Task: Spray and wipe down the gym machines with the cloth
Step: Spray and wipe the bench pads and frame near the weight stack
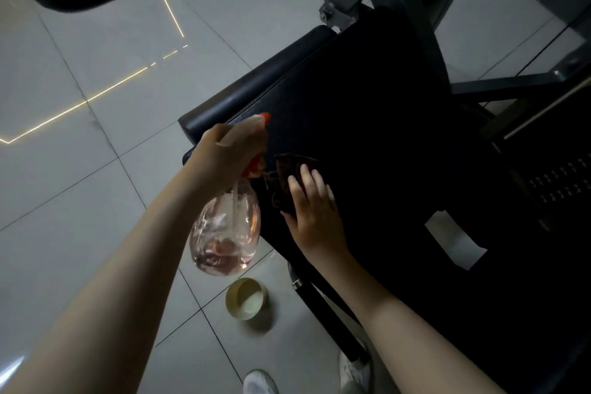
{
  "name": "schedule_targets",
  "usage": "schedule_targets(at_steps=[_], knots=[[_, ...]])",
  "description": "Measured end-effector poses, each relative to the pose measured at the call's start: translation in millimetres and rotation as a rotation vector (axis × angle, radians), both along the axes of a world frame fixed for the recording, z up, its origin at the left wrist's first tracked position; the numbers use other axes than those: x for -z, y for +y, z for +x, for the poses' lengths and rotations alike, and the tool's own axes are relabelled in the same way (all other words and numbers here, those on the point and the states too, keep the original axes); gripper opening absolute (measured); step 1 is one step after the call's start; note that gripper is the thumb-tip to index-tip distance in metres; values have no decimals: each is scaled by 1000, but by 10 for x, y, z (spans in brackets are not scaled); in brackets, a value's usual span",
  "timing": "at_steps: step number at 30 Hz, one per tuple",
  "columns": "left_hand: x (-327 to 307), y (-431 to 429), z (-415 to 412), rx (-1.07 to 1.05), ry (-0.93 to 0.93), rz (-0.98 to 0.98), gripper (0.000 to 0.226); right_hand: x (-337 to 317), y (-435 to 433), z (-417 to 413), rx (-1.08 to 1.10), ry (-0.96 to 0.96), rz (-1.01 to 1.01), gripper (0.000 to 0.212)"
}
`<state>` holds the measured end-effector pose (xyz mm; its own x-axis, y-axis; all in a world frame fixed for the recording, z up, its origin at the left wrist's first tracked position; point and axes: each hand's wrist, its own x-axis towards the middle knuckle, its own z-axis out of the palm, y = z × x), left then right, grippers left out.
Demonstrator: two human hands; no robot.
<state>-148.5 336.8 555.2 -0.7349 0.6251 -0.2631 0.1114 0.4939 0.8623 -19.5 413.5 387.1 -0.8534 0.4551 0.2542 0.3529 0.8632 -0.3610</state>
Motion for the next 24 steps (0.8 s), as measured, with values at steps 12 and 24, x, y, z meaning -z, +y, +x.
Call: schedule_targets(at_steps=[12, 24], knots=[[60, -235, 39, -62, -15, 38, 52, 54, -25, -10, 5, 95, -45, 56], [336, -590, 246, 33, 277, -287, 39, -472, 404, -636, 108, 279, -319, 47]])
